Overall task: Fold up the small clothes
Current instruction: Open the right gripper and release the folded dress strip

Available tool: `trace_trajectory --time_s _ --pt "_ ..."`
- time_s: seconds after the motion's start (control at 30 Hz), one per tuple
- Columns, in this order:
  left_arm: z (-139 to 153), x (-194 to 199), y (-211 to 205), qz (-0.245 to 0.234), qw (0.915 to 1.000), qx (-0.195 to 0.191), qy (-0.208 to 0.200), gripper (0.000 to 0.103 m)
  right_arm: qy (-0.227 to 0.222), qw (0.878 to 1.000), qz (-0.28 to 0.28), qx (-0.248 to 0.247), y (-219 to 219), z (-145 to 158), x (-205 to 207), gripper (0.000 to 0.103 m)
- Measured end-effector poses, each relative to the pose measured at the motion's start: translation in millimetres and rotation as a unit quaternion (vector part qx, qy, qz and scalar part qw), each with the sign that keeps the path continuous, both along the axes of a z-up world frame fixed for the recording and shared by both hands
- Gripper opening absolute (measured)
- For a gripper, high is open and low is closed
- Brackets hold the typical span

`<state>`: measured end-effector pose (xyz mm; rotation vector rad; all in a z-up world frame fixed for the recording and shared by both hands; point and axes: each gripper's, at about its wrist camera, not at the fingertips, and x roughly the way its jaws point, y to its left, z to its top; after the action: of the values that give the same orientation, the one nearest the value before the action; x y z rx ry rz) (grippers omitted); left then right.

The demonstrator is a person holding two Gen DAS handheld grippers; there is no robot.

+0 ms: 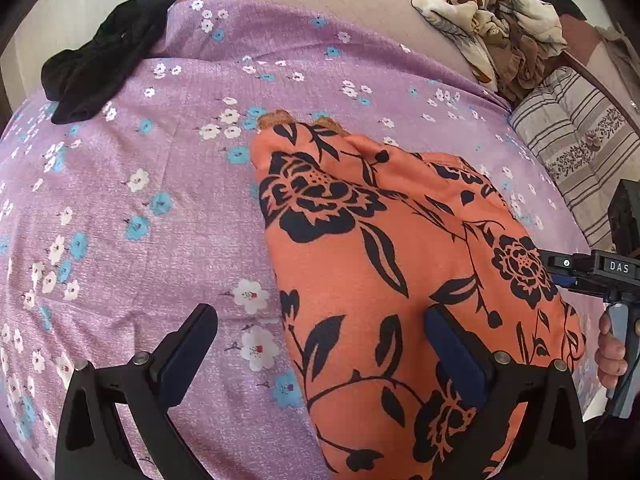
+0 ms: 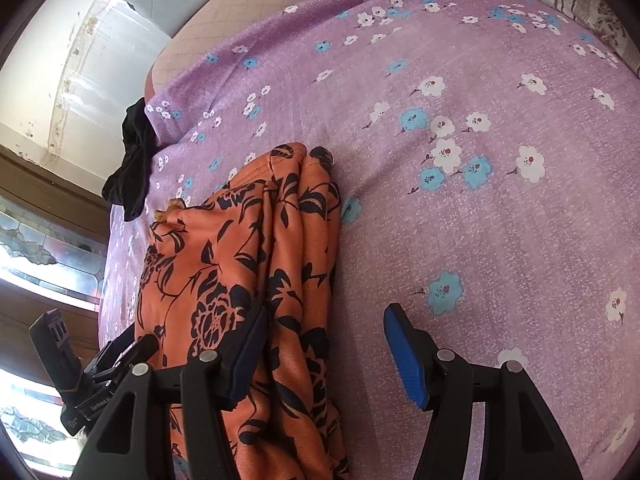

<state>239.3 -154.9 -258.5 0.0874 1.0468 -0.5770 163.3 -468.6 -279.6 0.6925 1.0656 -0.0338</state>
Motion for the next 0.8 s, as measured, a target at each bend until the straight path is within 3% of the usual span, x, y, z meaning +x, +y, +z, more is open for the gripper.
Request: trace_trajectory --time_s 0.17,0.23,0.33,0.43,0.5,0.57,0.63,0.67,0.73,0.8 --pt "-9.1 4.4 2.9 -0.006 0.9980 -0.034 0.052 0.103 0.007 1.000 0.001 0.014 -4.6 -7.9 2.8 0.066" --pt "-9.6 5.4 5.6 0.002 0.9976 -0.040 0.056 0.103 -0.001 1.000 -0.011 0.011 -6.4 -3.1 0.9 0.066" --pt "-2.1 4.0 8.8 0.015 0.9987 -0.037 0.030 0.103 -0.071 0.997 -0.013 -0.010 -3.2 25.6 -4.3 0.066" --pt "5.1 1.7 9.2 0.025 0.9996 -0.014 -0.006 0.103 -0.138 0.990 0.016 0.008 11.7 50.2 -3.6 0.066" --pt "6.4 0.9 11.0 0.027 0.9995 -0.005 -0.017 0.103 -0.152 0.987 0.048 0.033 26.8 54.3 2.2 0.066" --pt "3.6 4.4 12.8 0.030 0.9995 -0.001 -0.011 0.103 -0.135 0.987 0.073 0.054 43.4 47.8 10.7 0.062" --pt "-2.7 5.6 11.2 0.027 0.9996 0.010 -0.003 0.103 -0.071 0.993 0.082 0.036 55.4 28.0 21.5 0.061" --pt "-6.7 5.7 9.7 0.022 0.9997 0.010 0.002 0.103 -0.038 0.996 0.081 0.029 58.0 14.1 24.7 0.055" --pt "-9.3 6.0 10.3 0.022 0.9997 0.007 0.008 0.103 -0.033 0.997 0.066 0.038 53.6 7.3 26.1 0.047" --pt "-6.5 7.6 11.8 0.023 0.9996 0.003 0.015 0.103 -0.038 0.996 0.061 0.052 48.1 13.1 26.4 0.047"
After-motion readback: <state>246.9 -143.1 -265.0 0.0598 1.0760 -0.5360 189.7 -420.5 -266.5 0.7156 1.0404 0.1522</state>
